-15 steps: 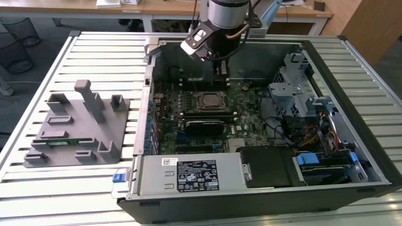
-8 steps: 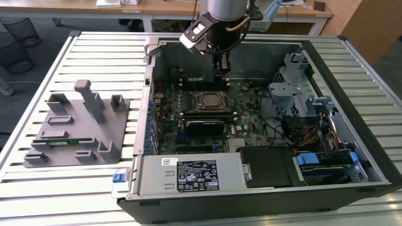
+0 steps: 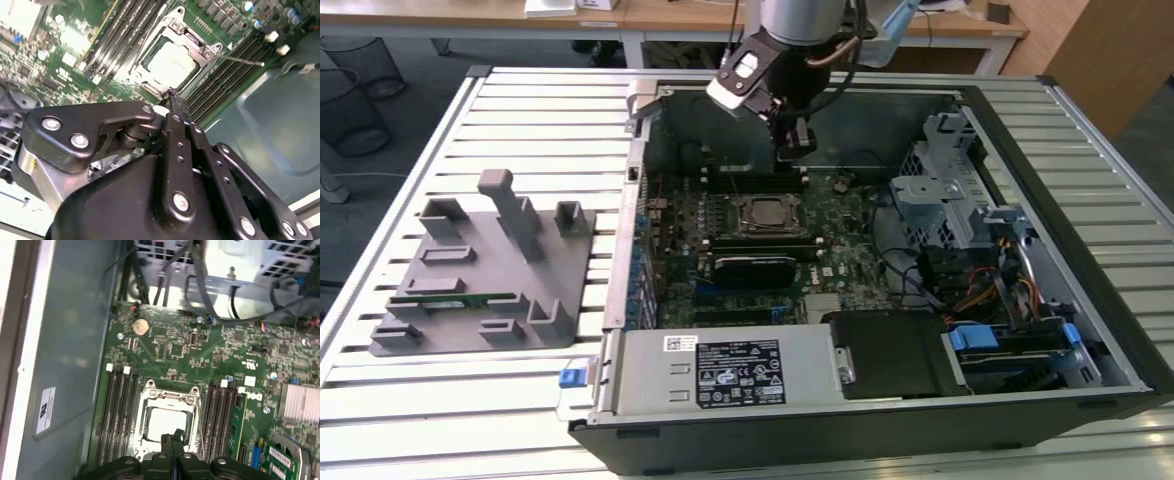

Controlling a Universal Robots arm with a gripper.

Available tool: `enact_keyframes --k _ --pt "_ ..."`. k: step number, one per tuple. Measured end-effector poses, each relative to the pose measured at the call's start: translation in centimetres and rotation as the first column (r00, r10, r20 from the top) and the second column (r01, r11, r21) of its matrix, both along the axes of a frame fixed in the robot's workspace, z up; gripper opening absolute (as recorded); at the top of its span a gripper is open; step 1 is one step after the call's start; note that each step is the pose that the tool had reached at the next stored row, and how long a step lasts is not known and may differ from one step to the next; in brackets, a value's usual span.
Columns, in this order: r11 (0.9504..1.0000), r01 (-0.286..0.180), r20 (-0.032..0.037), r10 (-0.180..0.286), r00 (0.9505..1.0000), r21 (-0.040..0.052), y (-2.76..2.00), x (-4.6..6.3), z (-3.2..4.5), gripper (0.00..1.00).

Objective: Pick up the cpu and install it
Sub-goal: 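Install the first cpu locking lever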

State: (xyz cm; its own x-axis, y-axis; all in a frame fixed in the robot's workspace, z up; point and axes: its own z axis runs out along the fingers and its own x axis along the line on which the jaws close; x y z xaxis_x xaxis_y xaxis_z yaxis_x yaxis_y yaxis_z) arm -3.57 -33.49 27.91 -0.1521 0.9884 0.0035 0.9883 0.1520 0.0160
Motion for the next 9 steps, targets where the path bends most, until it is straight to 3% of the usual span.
enact_keyframes --k 4,9 --pt "0.9977 -0.068 0.0 0.068 0.9977 -0.0001 0.0 -0.01 -0.02 0.11" --pt "0.9902 -0.14 0.0001 0.14 0.9902 0.0001 0.0 -0.04 -0.04 0.11"
